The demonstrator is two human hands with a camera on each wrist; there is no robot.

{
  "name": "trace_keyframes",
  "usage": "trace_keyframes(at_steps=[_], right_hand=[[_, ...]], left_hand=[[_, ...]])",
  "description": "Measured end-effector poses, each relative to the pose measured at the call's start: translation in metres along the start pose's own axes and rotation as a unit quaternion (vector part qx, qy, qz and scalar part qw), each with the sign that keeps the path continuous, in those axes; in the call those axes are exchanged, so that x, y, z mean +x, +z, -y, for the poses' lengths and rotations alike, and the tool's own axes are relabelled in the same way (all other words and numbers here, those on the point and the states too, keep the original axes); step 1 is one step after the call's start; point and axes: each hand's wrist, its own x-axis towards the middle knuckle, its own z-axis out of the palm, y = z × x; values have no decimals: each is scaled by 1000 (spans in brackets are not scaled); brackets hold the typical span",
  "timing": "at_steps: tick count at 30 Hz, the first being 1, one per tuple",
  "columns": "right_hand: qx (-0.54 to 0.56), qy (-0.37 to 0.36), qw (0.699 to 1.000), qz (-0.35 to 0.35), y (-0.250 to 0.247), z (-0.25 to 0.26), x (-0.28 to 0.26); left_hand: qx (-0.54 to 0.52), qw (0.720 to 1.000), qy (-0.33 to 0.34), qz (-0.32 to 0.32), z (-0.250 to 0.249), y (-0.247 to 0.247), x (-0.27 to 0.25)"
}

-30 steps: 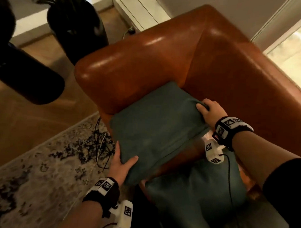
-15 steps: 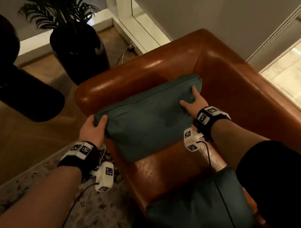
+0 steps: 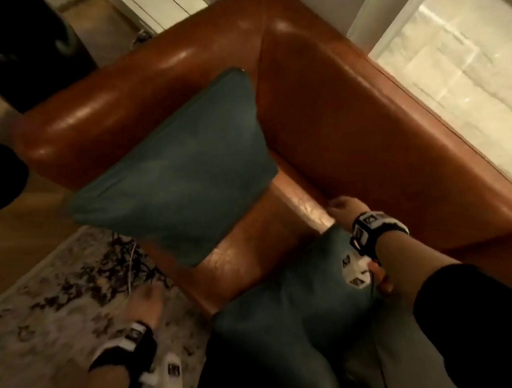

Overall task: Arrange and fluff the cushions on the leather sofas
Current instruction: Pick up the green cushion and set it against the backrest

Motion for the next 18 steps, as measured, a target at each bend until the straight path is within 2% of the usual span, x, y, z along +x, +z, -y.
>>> trace_keyframes(at_steps=[2, 3, 5, 7, 9, 12, 16, 18], right_hand=[[-58, 61, 996, 30, 19, -62, -12], [-65, 84, 993, 48, 31, -83, -17], [-63, 103, 989, 88, 51, -107, -25], [-73, 108, 986, 101, 61, -113, -26], [-66, 110, 989, 80, 56, -113, -24], [36, 120, 992, 13, 34, -123, -27], [173, 146, 967, -115, -5, -155, -53], [211, 159, 949, -171, -24, -174, -69]], left_hand=[[139, 983, 23, 117, 38, 56, -11], [175, 972, 23, 154, 48, 79, -21], [203, 963, -1, 175, 55, 110, -36], [142, 973, -23, 182, 39, 123, -58], [141, 973, -5, 185, 26, 129, -66], [166, 971, 47, 164, -6, 125, -81], [151, 964, 194, 102, -80, 111, -81], [140, 946, 274, 98, -135, 109, -86]])
